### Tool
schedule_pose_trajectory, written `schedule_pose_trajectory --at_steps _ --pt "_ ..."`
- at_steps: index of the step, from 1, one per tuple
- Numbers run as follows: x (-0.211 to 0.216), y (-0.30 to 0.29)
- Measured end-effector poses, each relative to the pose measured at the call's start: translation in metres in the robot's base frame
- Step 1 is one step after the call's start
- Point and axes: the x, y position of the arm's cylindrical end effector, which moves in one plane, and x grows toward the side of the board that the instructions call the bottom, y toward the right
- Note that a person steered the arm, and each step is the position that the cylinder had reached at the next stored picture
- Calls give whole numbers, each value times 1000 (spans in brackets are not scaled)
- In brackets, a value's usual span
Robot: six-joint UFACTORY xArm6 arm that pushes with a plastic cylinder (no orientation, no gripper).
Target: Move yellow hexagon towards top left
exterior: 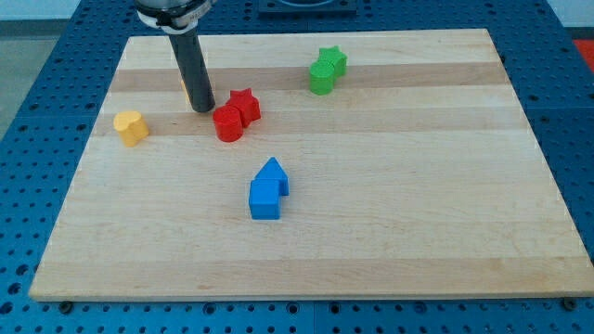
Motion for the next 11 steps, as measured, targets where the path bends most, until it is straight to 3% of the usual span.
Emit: schedule_pose_trajectory --at_steps 3,7,11 --pt "-53 -3" --pt "-56 -58" --pt "-87 -52"
